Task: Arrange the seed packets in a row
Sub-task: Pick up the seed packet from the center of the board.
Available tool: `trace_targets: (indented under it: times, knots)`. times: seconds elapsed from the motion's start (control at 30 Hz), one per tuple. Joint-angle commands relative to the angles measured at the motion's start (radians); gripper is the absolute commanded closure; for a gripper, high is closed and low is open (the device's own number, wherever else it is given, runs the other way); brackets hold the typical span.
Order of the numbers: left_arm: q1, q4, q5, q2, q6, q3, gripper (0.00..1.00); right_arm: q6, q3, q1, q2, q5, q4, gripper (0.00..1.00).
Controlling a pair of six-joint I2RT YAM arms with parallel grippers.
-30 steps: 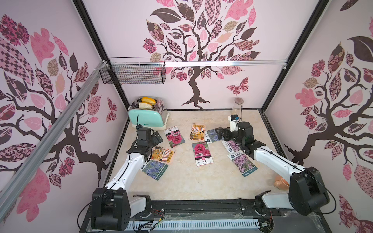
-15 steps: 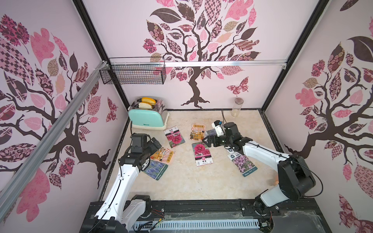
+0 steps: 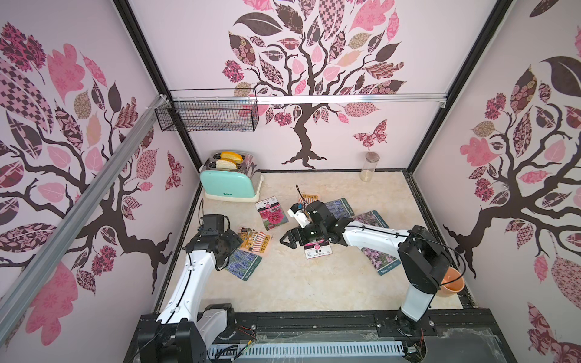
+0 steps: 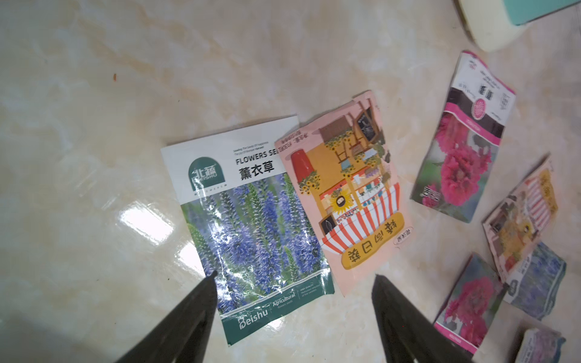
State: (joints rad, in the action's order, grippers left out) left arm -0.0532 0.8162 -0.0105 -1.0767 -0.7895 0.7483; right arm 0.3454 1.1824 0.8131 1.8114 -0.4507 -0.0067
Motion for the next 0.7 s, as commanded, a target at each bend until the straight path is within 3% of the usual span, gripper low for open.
trace_targets:
  times: [0.0,0.17,0.5,0.67]
  knots:
    - [-0.015,-0.001,-0.031,-0.018,-0.02,-0.026,0.37,0.036,0.035,0.019,0.037,-0.03,0.021,0.08]
    - [-0.046,-0.035,-0.046,-0.037,-0.027,-0.059,0.43,0.044,0.088,0.035,0.129,-0.085,0.014,0.13]
    - [-0.214,-0.129,-0.136,-0.079,0.006,-0.142,0.52,0.081,0.203,0.106,0.263,-0.114,0.017,0.21]
    - [-0.218,-0.152,-0.178,-0.158,0.01,-0.148,0.59,0.097,0.221,0.133,0.307,-0.114,0.035,0.21]
